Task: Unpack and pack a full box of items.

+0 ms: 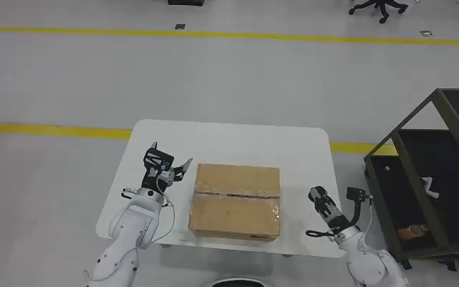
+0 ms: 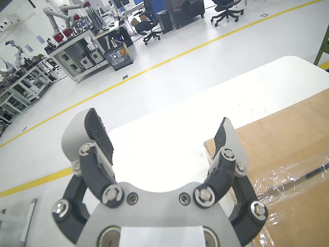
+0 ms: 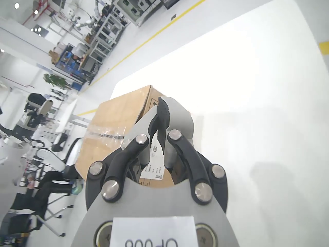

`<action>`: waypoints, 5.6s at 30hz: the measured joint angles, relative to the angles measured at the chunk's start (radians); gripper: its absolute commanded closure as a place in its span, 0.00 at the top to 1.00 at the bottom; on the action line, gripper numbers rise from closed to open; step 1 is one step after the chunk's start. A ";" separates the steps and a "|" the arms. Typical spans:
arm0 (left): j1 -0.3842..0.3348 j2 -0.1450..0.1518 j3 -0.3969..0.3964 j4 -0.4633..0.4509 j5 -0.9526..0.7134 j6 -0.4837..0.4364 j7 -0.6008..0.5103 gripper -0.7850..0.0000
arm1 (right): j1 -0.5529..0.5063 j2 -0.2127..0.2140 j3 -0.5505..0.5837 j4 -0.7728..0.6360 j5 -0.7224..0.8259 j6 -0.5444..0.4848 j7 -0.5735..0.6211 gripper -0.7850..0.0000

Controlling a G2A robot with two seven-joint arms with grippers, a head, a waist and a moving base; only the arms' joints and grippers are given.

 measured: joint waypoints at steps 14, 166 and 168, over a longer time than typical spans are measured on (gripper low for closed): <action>0.000 0.000 0.000 0.000 0.000 0.000 0.000 1.00 | 0.063 0.008 -0.036 0.101 0.073 -0.134 0.134 0.00; 0.000 0.000 0.000 0.000 0.000 0.000 0.000 1.00 | 0.516 0.083 -0.326 0.243 0.429 -0.056 0.720 0.00; 0.000 0.000 0.000 0.000 0.000 0.000 0.000 1.00 | 0.532 0.083 -0.334 0.252 0.439 -0.074 0.738 0.00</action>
